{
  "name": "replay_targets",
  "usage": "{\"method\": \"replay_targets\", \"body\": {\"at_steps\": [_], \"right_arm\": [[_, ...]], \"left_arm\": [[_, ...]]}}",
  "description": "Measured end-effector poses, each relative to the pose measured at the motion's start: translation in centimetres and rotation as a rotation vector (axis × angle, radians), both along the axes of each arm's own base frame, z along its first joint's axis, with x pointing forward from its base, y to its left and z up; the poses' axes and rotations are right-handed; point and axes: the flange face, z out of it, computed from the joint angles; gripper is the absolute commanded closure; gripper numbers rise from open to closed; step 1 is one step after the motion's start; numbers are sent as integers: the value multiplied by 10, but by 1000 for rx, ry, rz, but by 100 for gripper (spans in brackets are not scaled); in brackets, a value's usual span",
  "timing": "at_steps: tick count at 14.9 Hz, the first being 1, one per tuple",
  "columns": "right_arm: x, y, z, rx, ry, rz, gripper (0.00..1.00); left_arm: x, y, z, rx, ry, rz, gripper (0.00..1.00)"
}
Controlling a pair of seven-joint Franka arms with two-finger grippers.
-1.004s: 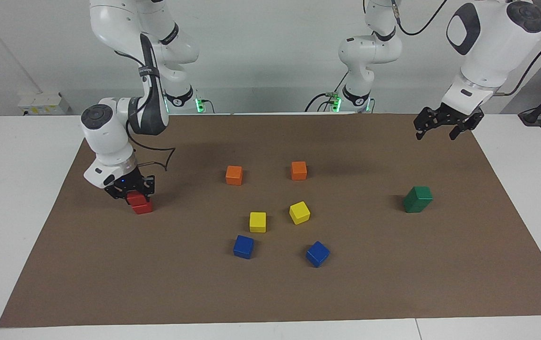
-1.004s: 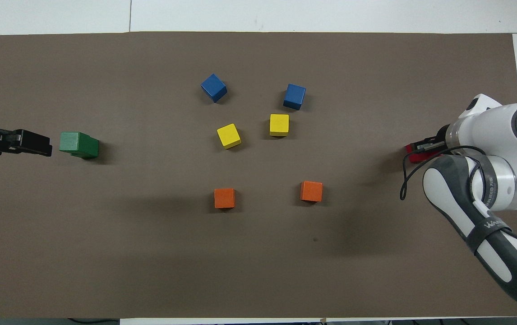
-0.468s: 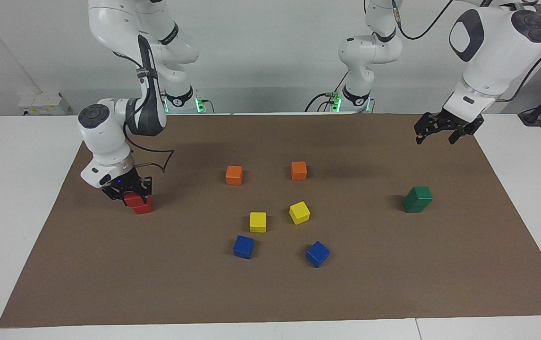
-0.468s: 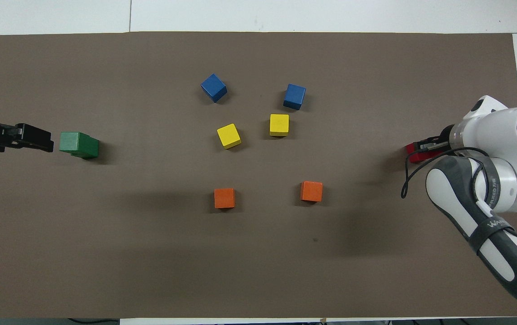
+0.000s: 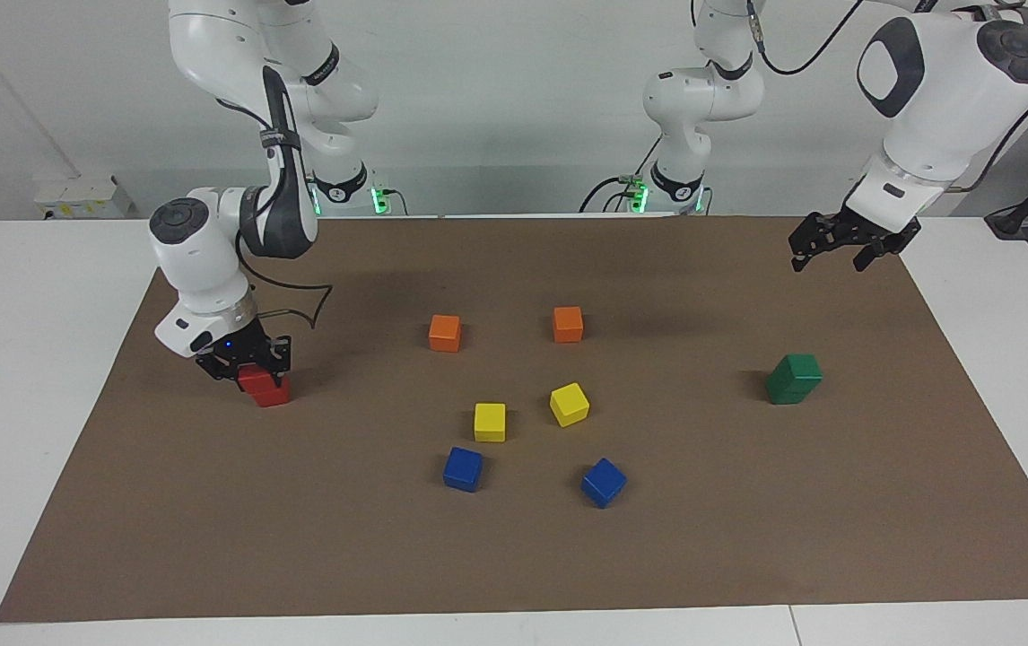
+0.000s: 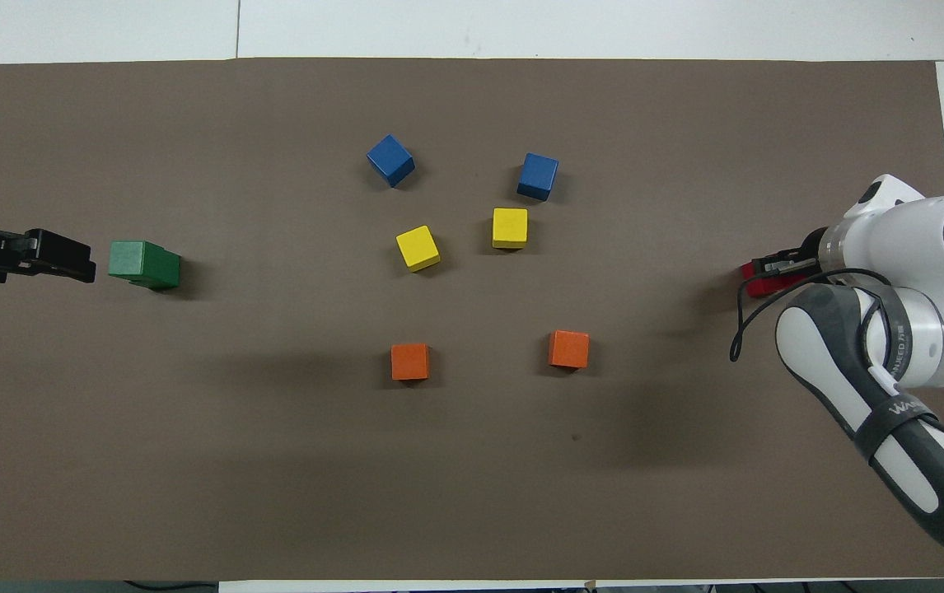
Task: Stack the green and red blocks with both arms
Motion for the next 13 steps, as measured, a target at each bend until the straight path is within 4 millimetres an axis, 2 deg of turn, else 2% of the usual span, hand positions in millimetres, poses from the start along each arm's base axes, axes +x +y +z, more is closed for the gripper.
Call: {"method": "replay_targets", "body": {"at_steps": [5, 8, 10, 13], "right_arm": [[0, 1, 1, 3, -2, -20, 0], [6, 0, 15, 3, 19, -28, 0], [15, 0, 50, 2, 55, -39, 0], [22, 0, 129, 15, 86, -66, 0]], "left_arm": [[0, 4, 1, 0, -1, 9, 0], [0, -2, 9, -1, -13, -1, 0], [-2, -8, 19, 0, -17, -10, 0], [-2, -16, 29, 3, -31, -26, 0]]}}
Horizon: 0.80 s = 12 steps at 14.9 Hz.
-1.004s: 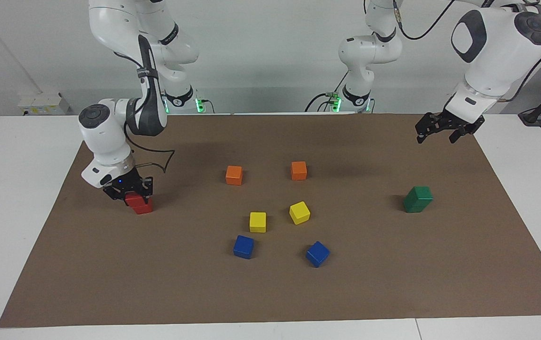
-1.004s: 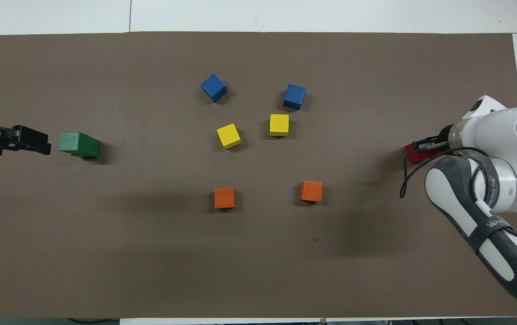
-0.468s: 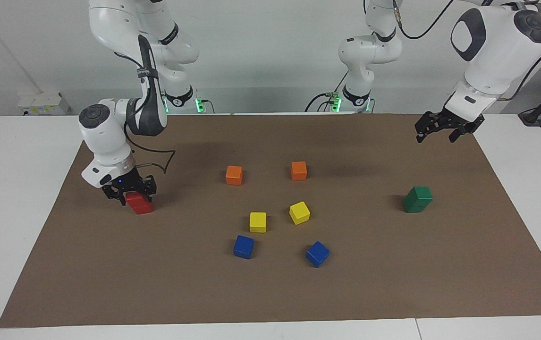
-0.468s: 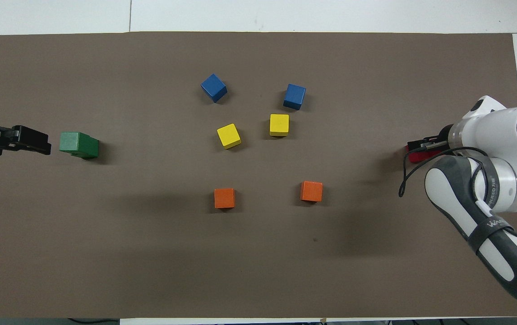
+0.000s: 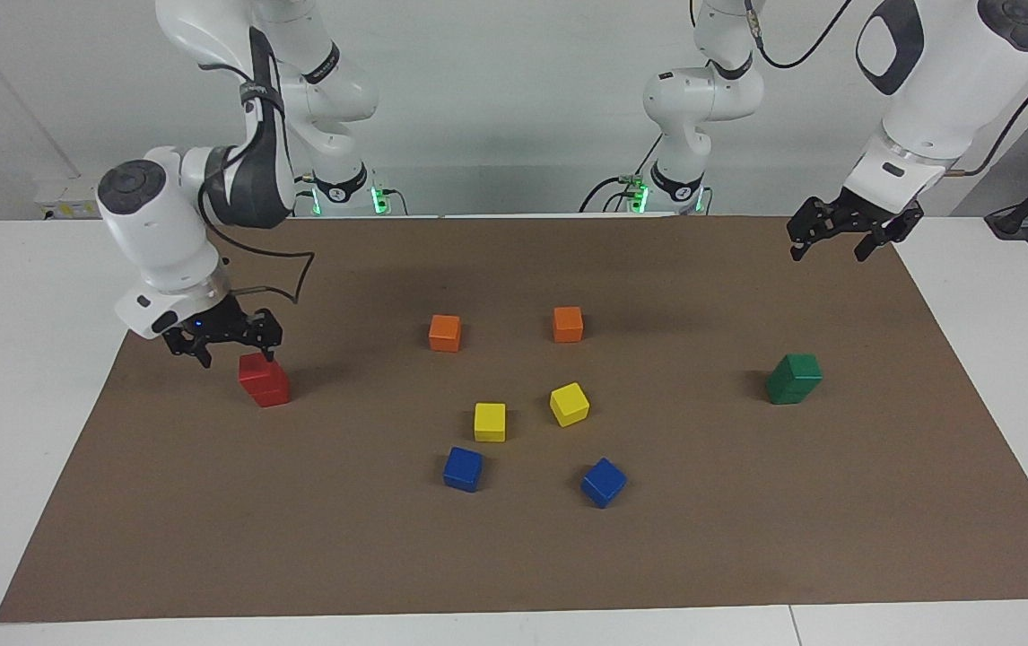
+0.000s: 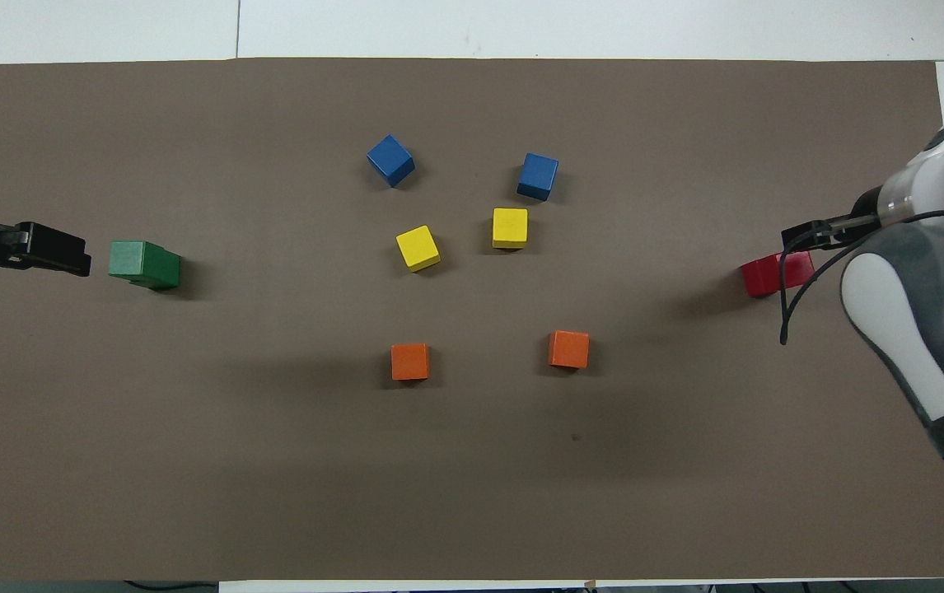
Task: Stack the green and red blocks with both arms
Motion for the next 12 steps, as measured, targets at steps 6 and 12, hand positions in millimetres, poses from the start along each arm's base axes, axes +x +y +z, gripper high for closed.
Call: {"method": "replay_targets", "body": {"at_steps": [6, 12], "right_arm": [[-44, 4, 114, 4, -34, -8, 0], [-81, 5, 147, 5, 20, -12, 0]], "left_arm": [[2, 0, 1, 0, -14, 0, 0], [2, 2, -1, 0, -13, 4, 0]]}}
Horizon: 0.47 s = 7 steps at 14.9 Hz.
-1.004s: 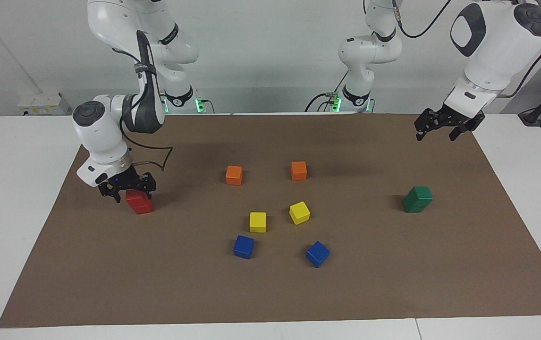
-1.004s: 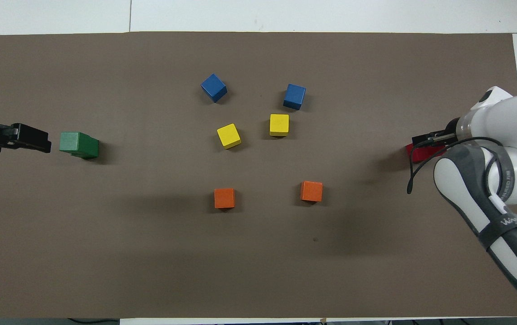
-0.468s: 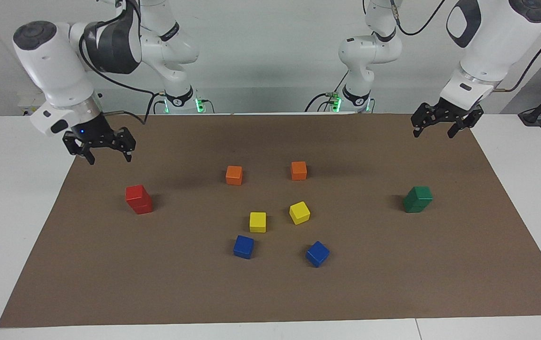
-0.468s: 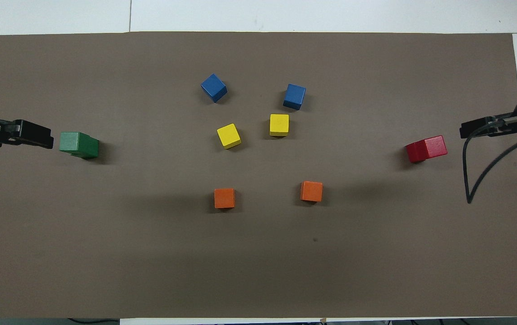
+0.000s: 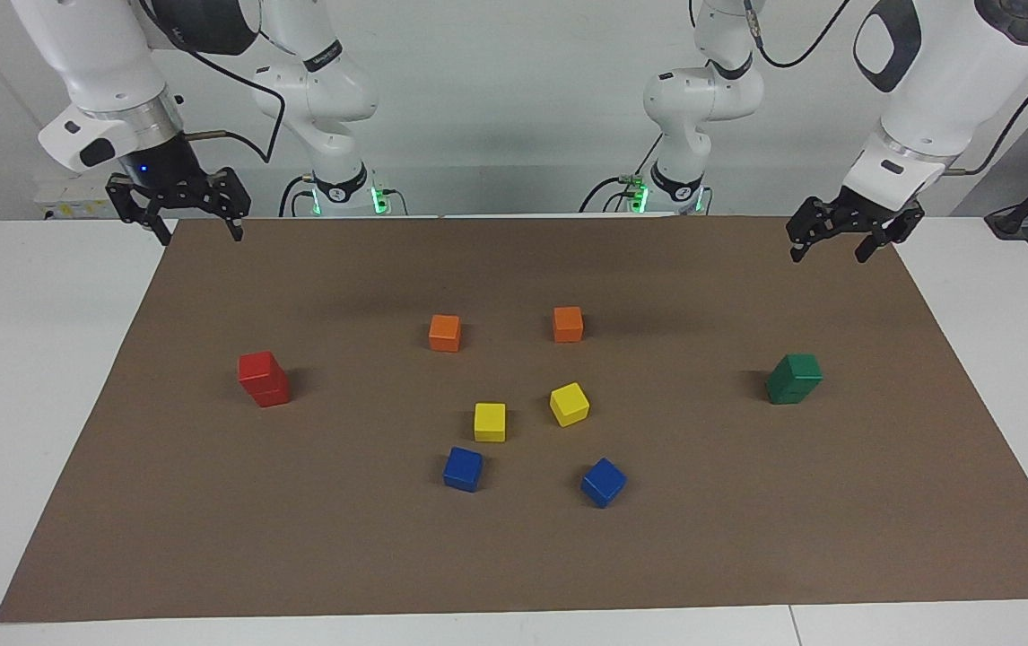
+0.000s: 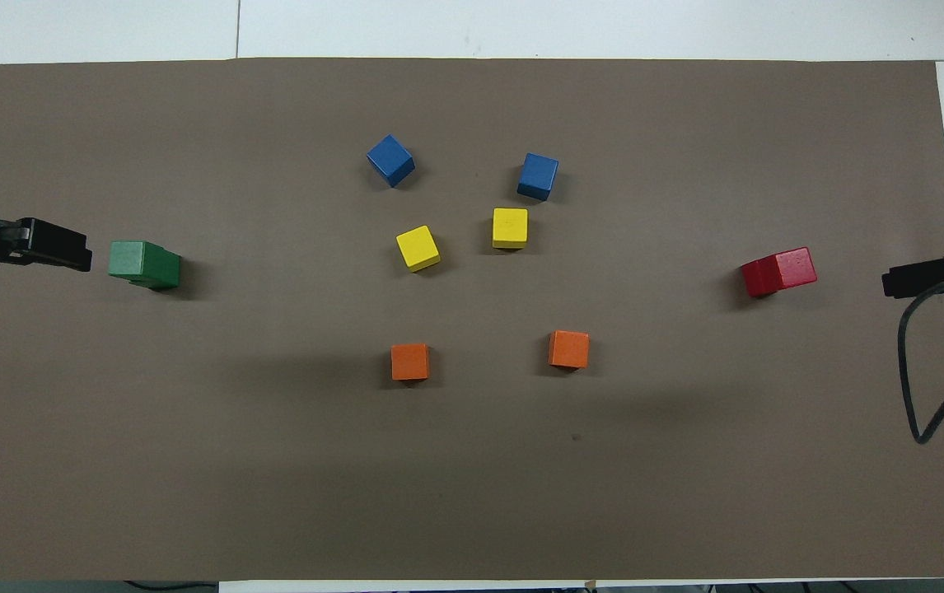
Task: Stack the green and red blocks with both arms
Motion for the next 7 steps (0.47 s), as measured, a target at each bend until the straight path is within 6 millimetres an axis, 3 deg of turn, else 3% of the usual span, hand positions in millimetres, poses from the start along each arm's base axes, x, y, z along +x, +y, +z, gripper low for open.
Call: {"method": "replay_targets", "body": {"at_steps": [7], "right_arm": [[-5, 11, -6, -4, 63, 9, 0]], "left_arm": [[0, 5, 0, 2, 1, 9, 0]]}}
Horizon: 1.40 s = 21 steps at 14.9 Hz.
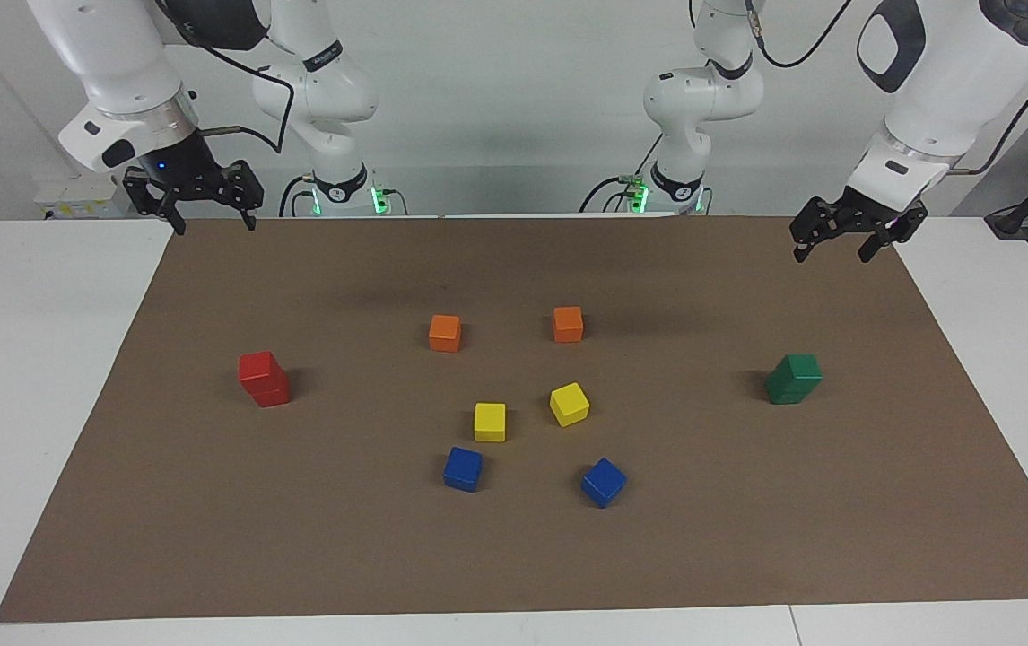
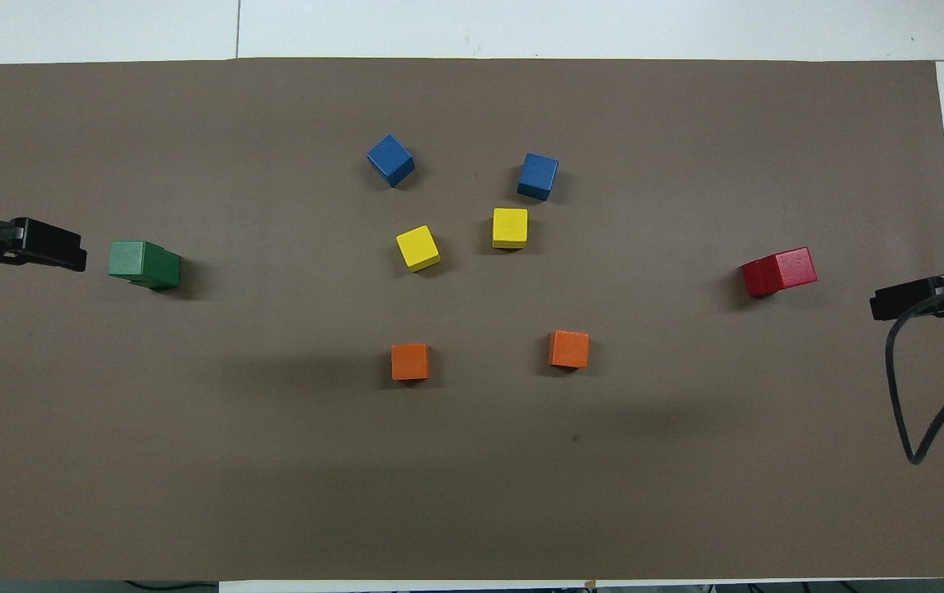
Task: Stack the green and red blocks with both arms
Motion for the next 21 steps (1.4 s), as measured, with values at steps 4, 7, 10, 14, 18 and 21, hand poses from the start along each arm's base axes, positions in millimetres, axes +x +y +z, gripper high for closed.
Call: {"method": "replay_targets", "body": {"at_steps": [4, 7, 10, 14, 18, 21], "right_arm": [[2, -3, -13, 4, 51, -5, 0], [7, -5, -10, 5, 53, -8, 0], [7, -4, -3, -3, 43, -5, 0], [7, -4, 0, -19, 36, -2, 0], [8, -4, 1, -19, 32, -5, 0], [8, -4, 1, -19, 32, -6, 0]], "left_arm": [[0, 0, 0, 0, 0, -1, 0], [0, -1, 0, 0, 0, -2, 0], [0, -1, 0, 0, 0, -2, 0], [0, -1, 0, 0, 0, -2, 0], [0, -1, 0, 0, 0, -2, 0], [0, -1, 0, 0, 0, -2, 0]]}}
